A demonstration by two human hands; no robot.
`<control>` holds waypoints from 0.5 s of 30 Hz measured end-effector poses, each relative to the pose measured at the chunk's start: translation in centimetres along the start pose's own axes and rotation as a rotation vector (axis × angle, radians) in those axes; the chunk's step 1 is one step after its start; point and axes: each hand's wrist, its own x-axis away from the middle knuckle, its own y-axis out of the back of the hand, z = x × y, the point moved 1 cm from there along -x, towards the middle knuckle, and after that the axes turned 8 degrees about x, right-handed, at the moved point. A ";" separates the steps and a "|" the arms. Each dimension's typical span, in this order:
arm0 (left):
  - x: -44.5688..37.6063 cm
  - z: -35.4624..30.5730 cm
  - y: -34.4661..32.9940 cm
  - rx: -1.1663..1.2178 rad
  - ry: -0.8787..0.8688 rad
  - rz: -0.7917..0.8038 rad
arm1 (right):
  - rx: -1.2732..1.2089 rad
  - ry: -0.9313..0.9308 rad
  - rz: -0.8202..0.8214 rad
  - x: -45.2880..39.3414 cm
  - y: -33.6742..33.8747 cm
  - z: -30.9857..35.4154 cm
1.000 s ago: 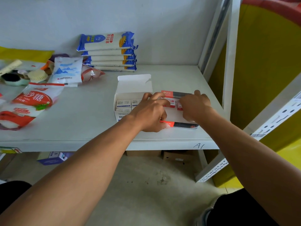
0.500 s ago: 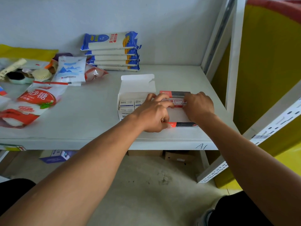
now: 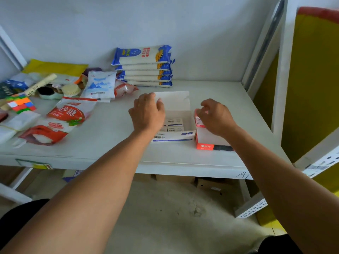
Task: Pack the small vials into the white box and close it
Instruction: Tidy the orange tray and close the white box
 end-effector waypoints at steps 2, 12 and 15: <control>-0.6 1.2 -0.3 0.075 0.218 0.135 | -0.124 -0.032 0.098 -0.4 -0.8 1.3; 0.4 3.6 1.8 0.697 0.266 0.099 | -0.417 0.038 0.061 -0.3 -0.6 1.7; 1.9 4.7 3.3 0.498 0.034 0.181 | -0.328 0.140 0.123 0.9 -0.2 1.2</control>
